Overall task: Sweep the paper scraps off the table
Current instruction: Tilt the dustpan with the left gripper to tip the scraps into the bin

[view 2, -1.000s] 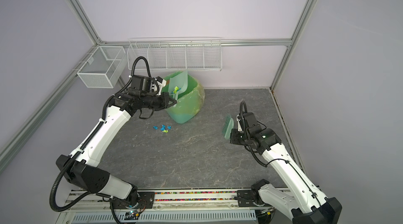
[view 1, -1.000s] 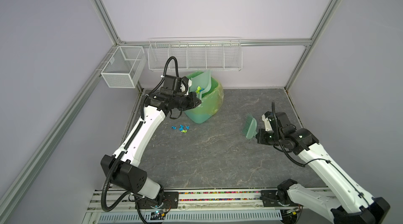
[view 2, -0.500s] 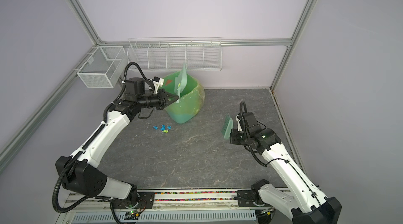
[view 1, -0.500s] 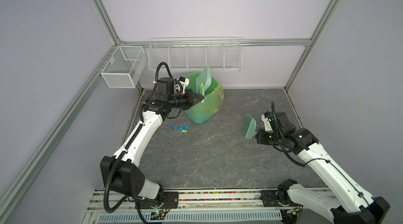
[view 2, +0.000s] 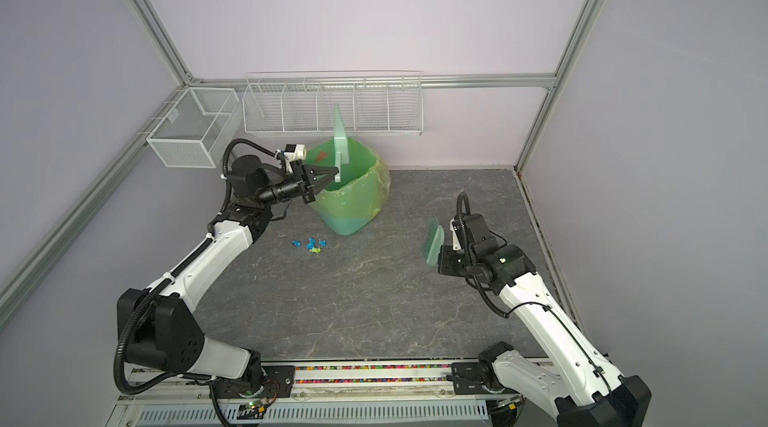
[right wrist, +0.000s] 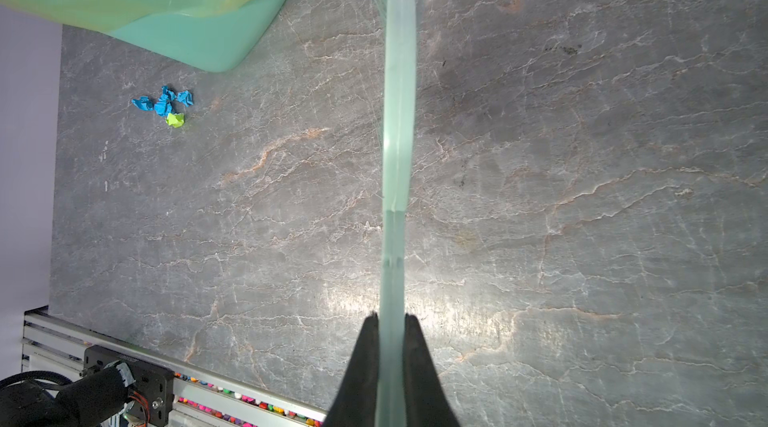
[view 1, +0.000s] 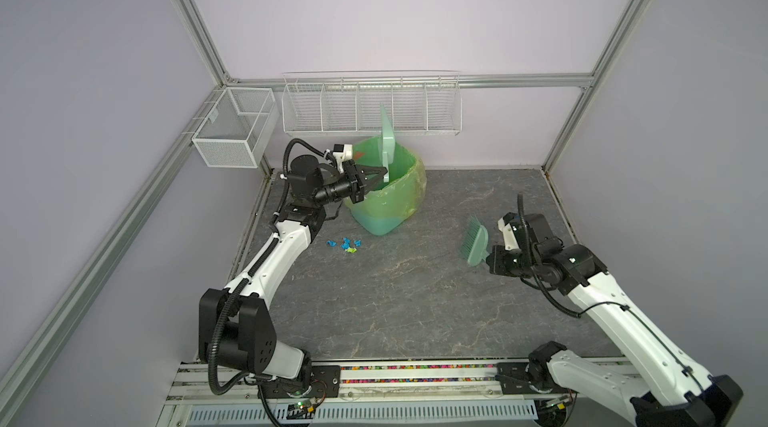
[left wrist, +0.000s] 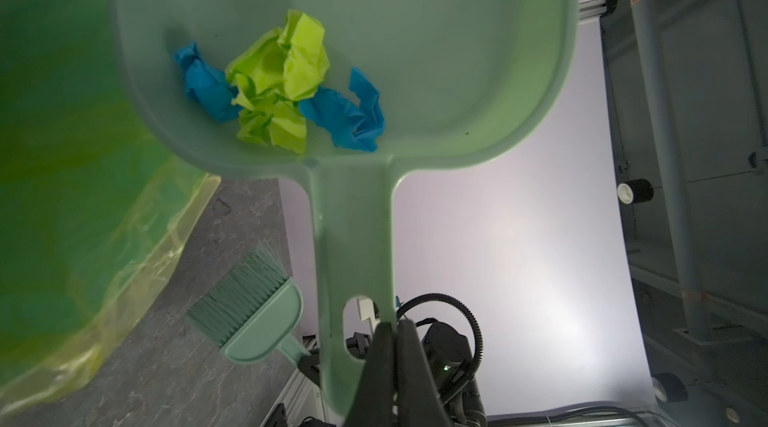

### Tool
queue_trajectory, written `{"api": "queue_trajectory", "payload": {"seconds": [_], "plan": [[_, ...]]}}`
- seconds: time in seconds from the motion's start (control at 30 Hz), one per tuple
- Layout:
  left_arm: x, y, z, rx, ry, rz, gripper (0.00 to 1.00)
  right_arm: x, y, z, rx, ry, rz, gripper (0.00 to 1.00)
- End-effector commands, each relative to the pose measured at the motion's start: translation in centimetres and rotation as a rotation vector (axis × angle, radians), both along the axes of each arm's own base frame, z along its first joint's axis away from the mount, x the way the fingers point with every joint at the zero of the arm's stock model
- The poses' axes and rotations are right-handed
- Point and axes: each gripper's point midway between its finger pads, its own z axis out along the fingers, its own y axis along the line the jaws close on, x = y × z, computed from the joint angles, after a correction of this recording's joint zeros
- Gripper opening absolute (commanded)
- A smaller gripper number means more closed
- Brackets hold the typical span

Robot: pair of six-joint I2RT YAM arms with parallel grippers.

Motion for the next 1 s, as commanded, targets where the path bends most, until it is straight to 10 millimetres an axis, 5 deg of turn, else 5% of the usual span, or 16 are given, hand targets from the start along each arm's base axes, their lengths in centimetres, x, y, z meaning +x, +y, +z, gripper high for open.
{"api": "queue_trajectory", "payload": {"seconds": [0.0,0.43,0.97], "plan": [[-0.4,0.2,2.2,-0.083,-0.045,-0.032,0.0,0.3,-0.1,1.2,0.013,-0.04,-0.003,0.07],[0.1,1.1,3.1,-0.33,0.0,-0.084,0.0,0.2,0.0,1.3,0.019,-0.037,-0.001,0.07],[-0.9,0.9,2.0,-0.169,-0.028,-0.056,0.0,0.3,0.0,1.0,0.021,-0.029,-0.006,0.07]]}}
